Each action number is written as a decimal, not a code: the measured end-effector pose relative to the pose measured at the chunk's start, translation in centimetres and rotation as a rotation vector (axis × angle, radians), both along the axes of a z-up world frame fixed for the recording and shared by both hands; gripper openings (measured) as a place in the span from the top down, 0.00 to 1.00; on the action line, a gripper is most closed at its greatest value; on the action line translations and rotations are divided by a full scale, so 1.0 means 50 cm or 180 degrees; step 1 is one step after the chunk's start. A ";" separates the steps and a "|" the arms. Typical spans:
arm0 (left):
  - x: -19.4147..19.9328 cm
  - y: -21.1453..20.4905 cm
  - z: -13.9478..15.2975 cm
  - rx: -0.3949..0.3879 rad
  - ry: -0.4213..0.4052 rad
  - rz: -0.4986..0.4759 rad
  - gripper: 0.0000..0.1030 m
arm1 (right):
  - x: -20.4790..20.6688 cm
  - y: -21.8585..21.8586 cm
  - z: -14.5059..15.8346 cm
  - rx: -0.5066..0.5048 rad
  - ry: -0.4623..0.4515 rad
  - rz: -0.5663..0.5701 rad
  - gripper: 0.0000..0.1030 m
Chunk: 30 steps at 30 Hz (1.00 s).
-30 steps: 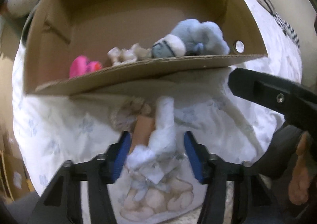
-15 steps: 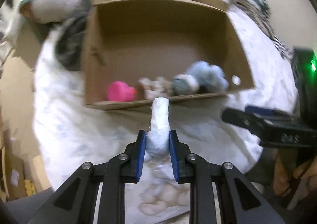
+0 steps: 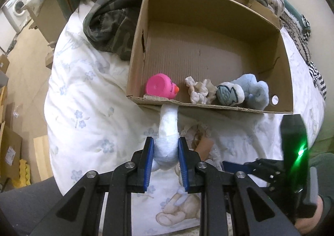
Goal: Organize soft objects
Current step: 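Grasp the white sock with the left tool while the right tool grasps the clear packaged item, then carry the white sock and packaged item into the box and open both tools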
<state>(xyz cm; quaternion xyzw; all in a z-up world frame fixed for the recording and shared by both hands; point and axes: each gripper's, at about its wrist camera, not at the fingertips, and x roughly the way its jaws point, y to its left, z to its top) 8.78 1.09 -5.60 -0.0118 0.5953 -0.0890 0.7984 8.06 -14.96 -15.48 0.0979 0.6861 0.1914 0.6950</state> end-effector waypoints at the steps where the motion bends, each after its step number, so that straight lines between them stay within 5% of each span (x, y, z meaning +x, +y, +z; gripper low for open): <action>1: 0.000 0.001 0.001 -0.0013 0.0000 0.0001 0.80 | -0.001 0.005 -0.001 -0.0002 -0.0013 0.0040 0.64; 2: 0.000 0.000 0.003 -0.0025 0.0002 0.0001 0.80 | -0.003 0.009 0.001 0.0044 -0.0030 0.0075 0.75; 6: -0.002 0.001 0.005 -0.0098 0.0041 -0.0011 0.80 | -0.012 -0.001 0.033 0.0083 -0.0195 0.0115 0.82; 12: -0.004 -0.006 0.001 -0.0113 0.0094 -0.0049 0.80 | -0.046 -0.060 0.115 0.0094 -0.0554 -0.0069 0.83; 30: -0.037 -0.024 0.029 0.0085 -0.0142 -0.0088 0.80 | -0.013 -0.101 0.182 0.0328 -0.0885 -0.0375 0.84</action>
